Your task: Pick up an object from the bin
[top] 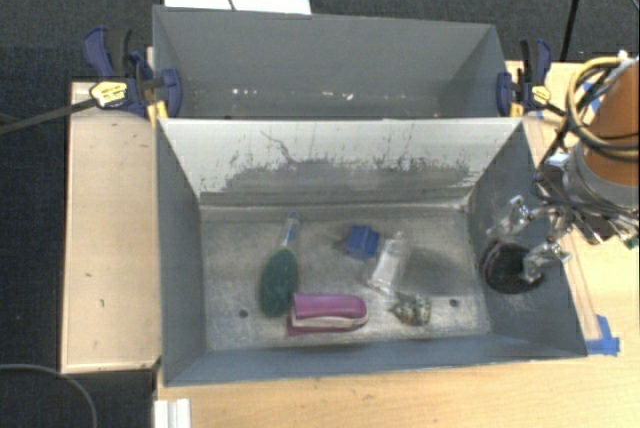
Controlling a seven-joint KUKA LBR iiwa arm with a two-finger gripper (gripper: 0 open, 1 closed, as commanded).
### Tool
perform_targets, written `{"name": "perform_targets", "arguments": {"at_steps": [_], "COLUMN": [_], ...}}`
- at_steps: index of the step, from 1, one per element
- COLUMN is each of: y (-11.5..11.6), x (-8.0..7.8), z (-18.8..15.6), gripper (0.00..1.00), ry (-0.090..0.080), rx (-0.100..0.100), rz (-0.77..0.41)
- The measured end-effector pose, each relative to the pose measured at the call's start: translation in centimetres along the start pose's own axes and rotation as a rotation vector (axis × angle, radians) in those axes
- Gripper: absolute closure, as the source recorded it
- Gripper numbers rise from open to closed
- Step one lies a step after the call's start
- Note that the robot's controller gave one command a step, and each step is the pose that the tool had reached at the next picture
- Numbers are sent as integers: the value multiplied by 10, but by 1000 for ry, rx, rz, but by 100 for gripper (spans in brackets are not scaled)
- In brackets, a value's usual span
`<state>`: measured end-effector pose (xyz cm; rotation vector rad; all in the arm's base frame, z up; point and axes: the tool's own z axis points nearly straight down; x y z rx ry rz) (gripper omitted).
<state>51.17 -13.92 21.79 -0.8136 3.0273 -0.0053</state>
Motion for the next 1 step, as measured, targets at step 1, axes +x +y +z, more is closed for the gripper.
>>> {"name": "perform_targets", "arguments": {"at_steps": [1], "y": [11], "x": [-5], "z": [5], "gripper": [100], "ry": [5], "rx": [-6], "rz": [-11]}}
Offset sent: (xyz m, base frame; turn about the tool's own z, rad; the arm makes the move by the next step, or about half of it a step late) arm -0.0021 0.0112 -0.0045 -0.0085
